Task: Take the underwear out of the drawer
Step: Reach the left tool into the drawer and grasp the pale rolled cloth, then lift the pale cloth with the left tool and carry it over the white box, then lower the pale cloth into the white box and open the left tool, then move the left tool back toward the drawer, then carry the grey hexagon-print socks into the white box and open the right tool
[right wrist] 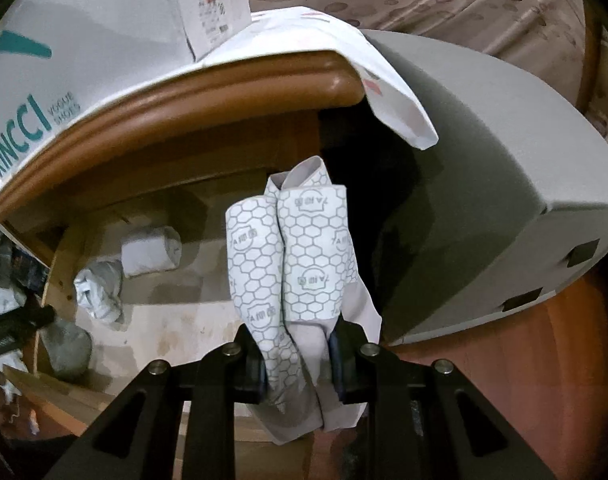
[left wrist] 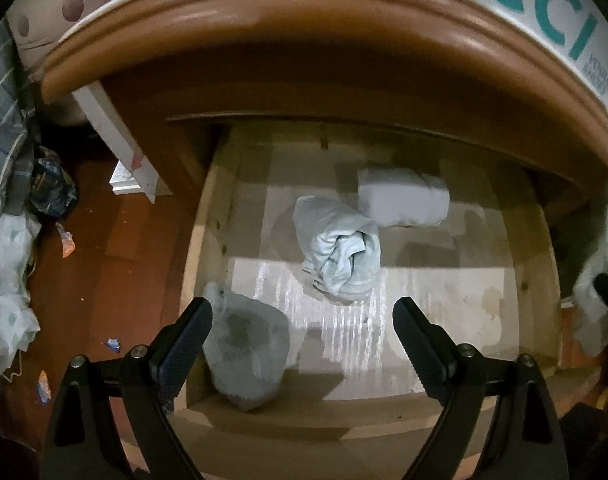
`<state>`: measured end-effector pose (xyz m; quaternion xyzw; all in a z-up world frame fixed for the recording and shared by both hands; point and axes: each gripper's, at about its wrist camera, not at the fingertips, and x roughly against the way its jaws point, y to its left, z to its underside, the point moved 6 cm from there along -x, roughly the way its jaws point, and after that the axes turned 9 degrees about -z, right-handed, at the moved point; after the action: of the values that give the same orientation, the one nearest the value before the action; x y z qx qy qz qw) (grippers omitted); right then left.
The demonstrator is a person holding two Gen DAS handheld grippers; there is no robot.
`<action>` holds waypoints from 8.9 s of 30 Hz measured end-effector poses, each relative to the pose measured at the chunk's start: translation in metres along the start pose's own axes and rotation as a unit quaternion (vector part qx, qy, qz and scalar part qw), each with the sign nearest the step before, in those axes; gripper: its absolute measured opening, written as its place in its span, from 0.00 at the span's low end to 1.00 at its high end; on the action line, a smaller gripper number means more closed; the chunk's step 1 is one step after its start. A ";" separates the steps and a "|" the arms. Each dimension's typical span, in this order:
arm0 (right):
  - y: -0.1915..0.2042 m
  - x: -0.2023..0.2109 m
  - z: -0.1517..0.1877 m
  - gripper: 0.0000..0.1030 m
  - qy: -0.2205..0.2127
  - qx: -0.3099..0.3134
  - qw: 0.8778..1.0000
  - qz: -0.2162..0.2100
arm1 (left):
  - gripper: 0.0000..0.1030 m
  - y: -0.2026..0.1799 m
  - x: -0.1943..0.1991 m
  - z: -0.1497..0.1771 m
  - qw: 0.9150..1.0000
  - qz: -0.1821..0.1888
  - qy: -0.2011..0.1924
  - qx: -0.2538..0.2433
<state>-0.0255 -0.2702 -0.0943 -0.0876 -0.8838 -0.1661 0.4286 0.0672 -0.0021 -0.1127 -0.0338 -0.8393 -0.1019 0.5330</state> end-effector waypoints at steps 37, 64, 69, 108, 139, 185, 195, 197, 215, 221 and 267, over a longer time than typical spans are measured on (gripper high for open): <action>-0.007 0.008 -0.010 0.22 0.026 -0.033 0.995 -0.092 | 0.78 0.008 -0.063 0.003 0.907 0.037 0.122 0.401; -0.009 0.013 -0.016 0.22 0.033 -0.014 0.995 -0.097 | 0.27 0.007 -0.084 -0.005 0.897 0.057 0.139 0.416; -0.008 0.013 -0.015 0.22 0.031 -0.011 0.995 -0.095 | 0.26 0.012 -0.069 -0.002 0.906 0.060 0.125 0.400; -0.002 0.014 -0.015 0.22 0.031 -0.001 0.995 -0.090 | 0.26 0.027 0.218 -0.027 0.984 0.020 -0.175 0.009; -0.002 0.016 -0.017 0.22 0.034 -0.011 0.994 -0.099 | 0.27 0.001 0.208 -0.250 0.982 0.027 -0.188 -0.022; 0.004 0.014 -0.014 0.22 0.021 0.009 0.996 -0.089 | 0.71 0.055 0.228 -0.148 0.973 -0.034 -0.224 0.032; 0.015 0.029 -0.015 0.22 -0.006 0.033 0.995 -0.090 | 0.76 0.090 0.156 -0.076 0.977 -0.065 -0.178 0.097; 0.014 0.036 -0.019 0.22 -0.011 0.032 0.996 -0.081 | 0.76 0.095 0.141 -0.068 0.977 -0.074 -0.170 0.104; 0.037 0.130 -0.085 0.22 -0.057 0.083 0.994 -0.044 | 0.82 0.143 0.075 -0.030 0.965 -0.156 -0.118 0.172; 0.066 0.173 -0.141 0.22 -0.098 0.115 0.987 -0.050 | 0.85 0.160 0.074 -0.027 0.959 -0.178 -0.114 0.190; 0.182 0.030 -0.239 0.52 0.052 0.160 0.983 -0.069 | 0.85 0.186 0.053 -0.022 0.954 -0.154 -0.055 0.250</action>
<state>0.1843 -0.1893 0.1071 0.0522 -0.8792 -0.0566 0.4701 0.0947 0.1724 -0.0311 0.2248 -0.8610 0.0326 0.4551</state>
